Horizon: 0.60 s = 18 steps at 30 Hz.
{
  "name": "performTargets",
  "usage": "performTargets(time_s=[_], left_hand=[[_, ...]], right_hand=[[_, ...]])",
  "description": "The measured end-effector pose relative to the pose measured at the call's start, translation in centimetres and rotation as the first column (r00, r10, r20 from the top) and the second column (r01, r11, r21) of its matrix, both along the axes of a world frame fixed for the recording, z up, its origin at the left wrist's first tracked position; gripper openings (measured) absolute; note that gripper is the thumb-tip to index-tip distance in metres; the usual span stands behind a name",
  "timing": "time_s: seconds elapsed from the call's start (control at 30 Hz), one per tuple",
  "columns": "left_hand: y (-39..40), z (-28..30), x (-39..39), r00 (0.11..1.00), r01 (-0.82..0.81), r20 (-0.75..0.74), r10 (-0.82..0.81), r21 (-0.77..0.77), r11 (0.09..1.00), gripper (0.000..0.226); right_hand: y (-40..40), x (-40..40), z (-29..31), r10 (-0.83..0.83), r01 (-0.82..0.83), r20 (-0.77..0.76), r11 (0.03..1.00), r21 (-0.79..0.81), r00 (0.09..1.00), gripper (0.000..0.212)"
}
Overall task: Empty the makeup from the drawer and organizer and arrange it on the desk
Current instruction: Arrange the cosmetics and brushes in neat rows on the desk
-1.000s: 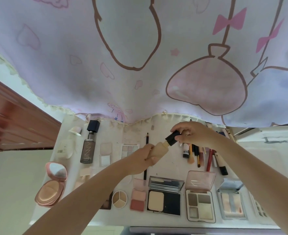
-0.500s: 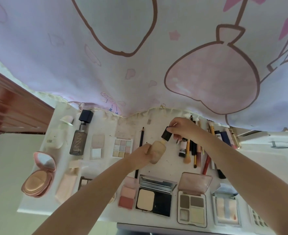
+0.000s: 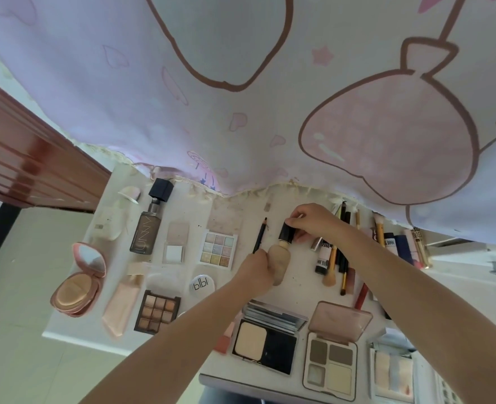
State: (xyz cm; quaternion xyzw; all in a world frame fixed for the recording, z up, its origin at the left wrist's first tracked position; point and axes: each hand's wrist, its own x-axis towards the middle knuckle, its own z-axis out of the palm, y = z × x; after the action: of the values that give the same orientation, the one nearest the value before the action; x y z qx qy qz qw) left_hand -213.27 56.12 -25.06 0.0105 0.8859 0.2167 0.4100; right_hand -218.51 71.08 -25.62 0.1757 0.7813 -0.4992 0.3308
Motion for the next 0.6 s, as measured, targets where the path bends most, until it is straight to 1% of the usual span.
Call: performTargets(time_s=[0.27,0.37,0.6], left_hand=[[-0.21,0.13,0.37,0.998,-0.019,-0.067,0.016,-0.050,0.999,0.028],[-0.48,0.11,0.45,0.996,-0.003,-0.086,-0.004,-0.076,0.997,0.030],[-0.69,0.39,0.28,0.991,0.030,-0.130,-0.041,-0.088,0.996,0.028]], right_hand=[[-0.25,0.11,-0.50,-0.009,0.009,-0.009,1.000,0.030,1.000,0.012],[-0.35,0.16,-0.59,-0.009,0.009,0.003,0.999,0.036,1.000,0.019],[-0.84,-0.12,-0.29,0.056,-0.053,-0.030,0.993,0.102,0.998,0.025]])
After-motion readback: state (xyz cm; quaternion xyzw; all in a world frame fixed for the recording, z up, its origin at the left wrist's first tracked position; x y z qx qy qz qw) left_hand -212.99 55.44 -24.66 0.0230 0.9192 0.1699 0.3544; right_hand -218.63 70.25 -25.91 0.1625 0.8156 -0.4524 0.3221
